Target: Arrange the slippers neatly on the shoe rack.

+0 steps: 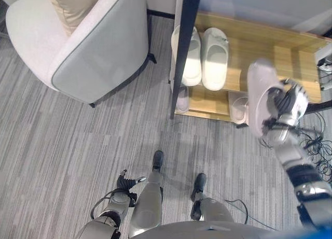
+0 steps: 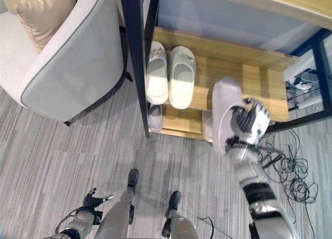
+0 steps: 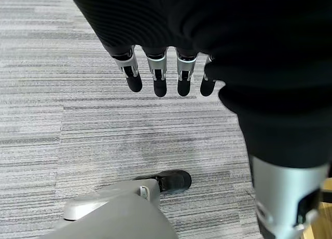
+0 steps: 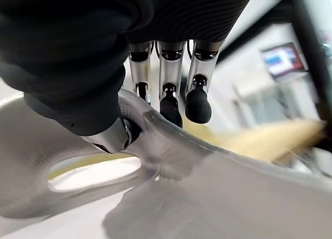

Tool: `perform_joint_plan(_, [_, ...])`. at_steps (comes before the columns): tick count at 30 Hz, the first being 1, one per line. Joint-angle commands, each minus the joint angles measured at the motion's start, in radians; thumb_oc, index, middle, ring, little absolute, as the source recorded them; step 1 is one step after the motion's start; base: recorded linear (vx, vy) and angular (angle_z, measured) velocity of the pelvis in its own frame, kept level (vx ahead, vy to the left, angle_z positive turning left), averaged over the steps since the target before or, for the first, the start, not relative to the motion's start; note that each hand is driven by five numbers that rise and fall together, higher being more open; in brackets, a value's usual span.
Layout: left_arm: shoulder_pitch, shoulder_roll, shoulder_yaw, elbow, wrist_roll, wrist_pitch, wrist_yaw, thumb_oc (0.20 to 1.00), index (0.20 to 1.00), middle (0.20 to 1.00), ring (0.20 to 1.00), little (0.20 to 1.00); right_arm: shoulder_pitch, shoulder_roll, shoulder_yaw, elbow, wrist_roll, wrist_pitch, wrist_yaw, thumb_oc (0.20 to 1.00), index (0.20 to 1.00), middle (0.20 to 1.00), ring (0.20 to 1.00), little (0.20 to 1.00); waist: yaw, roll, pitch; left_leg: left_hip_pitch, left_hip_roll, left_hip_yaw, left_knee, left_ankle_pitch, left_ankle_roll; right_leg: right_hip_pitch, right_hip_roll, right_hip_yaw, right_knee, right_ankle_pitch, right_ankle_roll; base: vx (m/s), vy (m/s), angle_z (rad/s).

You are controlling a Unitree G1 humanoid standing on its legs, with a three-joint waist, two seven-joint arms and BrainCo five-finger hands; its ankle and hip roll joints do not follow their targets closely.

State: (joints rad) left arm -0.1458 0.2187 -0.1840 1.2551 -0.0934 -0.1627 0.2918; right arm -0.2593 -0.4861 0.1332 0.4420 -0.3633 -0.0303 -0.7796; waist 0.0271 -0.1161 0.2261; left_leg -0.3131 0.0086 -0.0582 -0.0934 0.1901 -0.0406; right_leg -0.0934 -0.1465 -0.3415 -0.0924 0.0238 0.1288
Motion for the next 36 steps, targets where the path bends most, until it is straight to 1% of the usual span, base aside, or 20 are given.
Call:
perform_joint_plan(1, [0.016, -0.039, 0.039, 0.083, 0.041, 0.012, 0.017, 1.000, 1.000, 1.000, 1.000, 1.000, -0.046, -0.045, -0.021, -0.043, 0.020, -0.096, 0.017, 0.200, 0.200, 0.200, 0.200, 0.200, 0.004, -0.012, -0.023, 0.093, 0.028, 0.039, 0.006, -0.210, -0.003, -0.048, -0.046, 0.036, 0.097, -0.052, 0.041, 0.07, -0.003, -0.11])
perform_joint_plan(4, [0.075, -0.031, 0.078, 0.092, 0.055, 0.013, 0.014, 1.000, 1.000, 1.000, 1.000, 1.000, 0.098, 0.005, -0.015, -0.074, 0.032, -0.155, 0.046, 0.200, 0.200, 0.200, 0.200, 0.200, -0.004, -0.012, -0.043, 0.152, 0.029, 0.049, 0.009, -0.234, 0.006, -0.007, -0.042, 0.050, 0.094, -0.055, 0.045, 0.09, 0.032, -0.21])
perform_joint_plan(5, [0.077, -0.030, 0.078, 0.092, 0.055, 0.013, 0.014, 1.000, 1.000, 1.000, 1.000, 1.000, 0.100, 0.005, -0.015, -0.075, 0.032, -0.155, 0.046, 0.200, 0.200, 0.200, 0.200, 0.200, -0.003, -0.012, -0.043, 0.154, 0.029, 0.049, 0.009, -0.234, 0.006, -0.005, -0.042, 0.050, 0.094, -0.055, 0.045, 0.16, 0.140, -0.25])
perform_joint_plan(6, [0.111, -0.023, 0.099, 0.087, 0.045, 0.009, 0.012, 1.000, 1.000, 1.000, 1.000, 1.000, 0.183, 0.048, -0.006, -0.061, 0.078, -0.196, 0.079, 0.200, 0.200, 0.200, 0.200, 0.200, -0.010, -0.010, -0.054, 0.199, 0.025, 0.066, 0.048, -0.272, 0.020, 0.036, -0.046, 0.074, 0.105, -0.060, 0.052, 0.14, 0.144, -0.27])
perform_joint_plan(9, [0.125, -0.021, 0.104, 0.084, 0.039, 0.008, 0.009, 1.000, 1.000, 1.000, 1.000, 1.000, 0.223, 0.072, -0.013, -0.039, 0.125, -0.211, 0.104, 0.200, 0.200, 0.200, 0.200, 0.200, -0.014, -0.008, -0.056, 0.212, 0.017, 0.075, 0.087, -0.301, 0.030, 0.058, -0.055, 0.080, 0.122, -0.063, 0.055, 0.09, 0.126, -0.29])
perform_joint_plan(11, [0.140, -0.017, 0.108, 0.085, 0.035, 0.013, -0.005, 1.000, 1.000, 1.000, 1.000, 1.000, 0.294, 0.128, -0.024, 0.010, 0.236, -0.236, 0.180, 0.200, 0.200, 0.200, 0.200, 0.200, -0.028, 0.013, -0.063, 0.240, 0.000, 0.084, 0.136, -0.345, 0.057, 0.066, -0.084, 0.081, 0.235, -0.075, 0.070, 0.12, 0.284, -0.21])
perform_joint_plan(13, [0.151, -0.014, 0.120, 0.090, 0.032, 0.017, -0.007, 1.000, 1.000, 1.000, 1.000, 1.000, 0.299, 0.137, -0.026, 0.024, 0.260, -0.237, 0.205, 0.200, 0.200, 0.200, 0.200, 0.200, -0.037, 0.032, -0.054, 0.266, -0.007, 0.097, 0.144, -0.362, 0.078, 0.020, -0.118, 0.076, 0.377, -0.035, 0.090, 0.06, 0.248, -0.15])
perform_joint_plan(14, [0.160, -0.010, 0.118, 0.086, 0.038, 0.014, -0.005, 1.000, 1.000, 1.000, 1.000, 1.000, 0.304, 0.147, -0.022, 0.035, 0.271, -0.239, 0.218, 0.200, 0.200, 0.200, 0.200, 0.200, -0.046, 0.052, -0.039, 0.293, 0.000, 0.099, 0.140, -0.367, 0.088, -0.036, -0.121, 0.092, 0.499, -0.020, 0.094, 0.06, 0.193, -0.21])
perform_joint_plan(15, [0.160, -0.012, 0.121, 0.084, 0.036, 0.013, -0.003, 1.000, 1.000, 1.000, 1.000, 1.000, 0.307, 0.147, -0.019, 0.034, 0.273, -0.239, 0.225, 0.200, 0.200, 0.200, 0.200, 0.200, -0.053, 0.058, -0.029, 0.315, 0.003, 0.098, 0.131, -0.370, 0.085, -0.066, -0.116, 0.106, 0.512, -0.030, 0.086, 0.06, 0.118, -0.24])
perform_joint_plan(16, [0.162, -0.011, 0.126, 0.085, 0.034, 0.009, 0.003, 1.000, 1.000, 1.000, 1.000, 1.000, 0.305, 0.143, -0.016, 0.034, 0.272, -0.239, 0.227, 0.200, 0.200, 0.200, 0.200, 0.200, -0.060, 0.061, -0.021, 0.334, 0.006, 0.094, 0.118, -0.371, 0.081, -0.085, -0.111, 0.109, 0.476, -0.044, 0.076, 0.07, 0.006, -0.15])
perform_joint_plan(18, [0.158, -0.004, 0.140, 0.087, 0.029, 0.001, 0.012, 1.000, 1.000, 1.000, 1.000, 1.000, 0.306, 0.134, -0.022, 0.034, 0.281, -0.239, 0.236, 0.200, 0.200, 0.200, 0.200, 0.200, -0.068, 0.058, -0.005, 0.353, 0.007, 0.090, 0.097, -0.373, 0.071, -0.106, -0.112, 0.107, 0.355, -0.032, 0.067, 0.10, -0.084, 0.10])
perform_joint_plan(19, [0.153, 0.000, 0.150, 0.088, 0.016, 0.001, 0.014, 1.000, 1.000, 1.000, 1.000, 1.000, 0.304, 0.131, -0.029, 0.037, 0.294, -0.238, 0.230, 0.200, 0.200, 0.200, 0.200, 0.200, -0.075, 0.049, 0.001, 0.350, 0.002, 0.070, 0.106, -0.376, 0.059, -0.117, -0.101, 0.153, 0.270, -0.024, 0.077, 0.11, -0.118, 0.30])
perform_joint_plan(20, [0.160, -0.002, 0.150, 0.086, 0.017, -0.001, 0.014, 1.000, 1.000, 1.000, 1.000, 1.000, 0.309, 0.125, -0.033, 0.037, 0.292, -0.237, 0.223, 0.200, 0.200, 0.200, 0.200, 0.200, -0.075, 0.044, 0.000, 0.349, -0.003, 0.064, 0.110, -0.383, 0.057, -0.097, -0.093, 0.173, 0.217, -0.017, 0.078, 0.13, -0.182, 0.32])
perform_joint_plan(23, [0.175, -0.008, 0.144, 0.085, 0.022, -0.008, 0.023, 1.000, 1.000, 1.000, 1.000, 1.000, 0.324, 0.111, -0.033, 0.062, 0.317, -0.258, 0.234, 0.200, 0.200, 0.200, 0.200, 0.200, -0.072, 0.032, -0.035, 0.332, 0.023, 0.040, 0.098, -0.362, 0.032, -0.063, -0.042, 0.184, 0.162, -0.020, 0.062, 0.08, -0.226, 0.80])
perform_joint_plan(26, [0.178, -0.013, 0.118, 0.077, 0.040, -0.010, 0.026, 1.000, 1.000, 1.000, 1.000, 1.000, 0.316, 0.105, -0.033, 0.077, 0.326, -0.269, 0.230, 0.200, 0.200, 0.200, 0.200, 0.200, -0.066, 0.033, -0.044, 0.314, 0.048, 0.023, 0.095, -0.347, 0.016, -0.059, -0.021, 0.166, 0.158, -0.042, 0.043, 0.02, -0.213, 0.35])
perform_joint_plan(30, [0.144, -0.009, 0.085, 0.045, 0.032, -0.017, 0.040, 1.000, 1.000, 1.000, 1.000, 1.000, 0.322, 0.099, -0.027, 0.074, 0.342, -0.287, 0.236, 0.200, 0.200, 0.200, 0.200, 0.200, -0.062, 0.040, -0.044, 0.290, 0.097, -0.012, 0.082, -0.313, -0.021, -0.056, 0.009, 0.105, 0.185, -0.099, 0.009, -0.03, -0.201, 0.25])
perform_joint_plan(32, [0.100, -0.013, 0.041, 0.016, 0.039, -0.023, 0.054, 1.000, 1.000, 1.000, 1.000, 1.000, 0.312, 0.098, -0.034, 0.069, 0.360, -0.301, 0.219, 0.200, 0.200, 0.200, 0.200, 0.200, -0.067, 0.045, -0.023, 0.204, 0.114, -0.015, 0.101, -0.275, -0.038, -0.071, -0.001, 0.038, 0.207, -0.125, -0.012, -0.20, -0.196, 0.69])
perform_joint_plan(33, [0.092, -0.013, 0.029, 0.008, 0.051, -0.024, 0.062, 1.000, 1.000, 1.000, 1.000, 1.000, 0.319, 0.092, -0.037, 0.053, 0.361, -0.298, 0.222, 0.200, 0.200, 0.200, 0.200, 0.200, -0.075, 0.047, -0.024, 0.165, 0.118, 0.015, 0.127, -0.268, -0.039, -0.074, -0.013, 0.005, 0.209, -0.128, -0.017, -0.18, -0.168, 1.18])
perform_joint_plan(35, [0.050, -0.008, 0.003, -0.021, 0.067, -0.023, 0.080, 1.000, 1.000, 1.000, 1.000, 1.000, 0.333, 0.076, -0.032, 0.016, 0.333, -0.287, 0.208, 0.200, 0.200, 0.200, 0.200, 0.200, -0.086, 0.045, 0.006, 0.063, 0.138, 0.140, 0.218, -0.237, -0.038, -0.068, -0.031, -0.047, 0.208, -0.140, -0.028, -0.21, -0.108, 1.77])
perform_joint_plan(36, [0.027, -0.002, 0.000, -0.031, 0.066, -0.022, 0.087, 1.000, 1.000, 1.000, 1.000, 1.000, 0.325, 0.069, -0.025, 0.012, 0.325, -0.280, 0.203, 0.200, 0.200, 0.200, 0.200, 0.200, -0.082, 0.044, 0.022, 0.011, 0.143, 0.175, 0.246, -0.219, -0.037, -0.077, -0.035, -0.061, 0.223, -0.142, -0.034, -0.15, -0.032, 1.28])
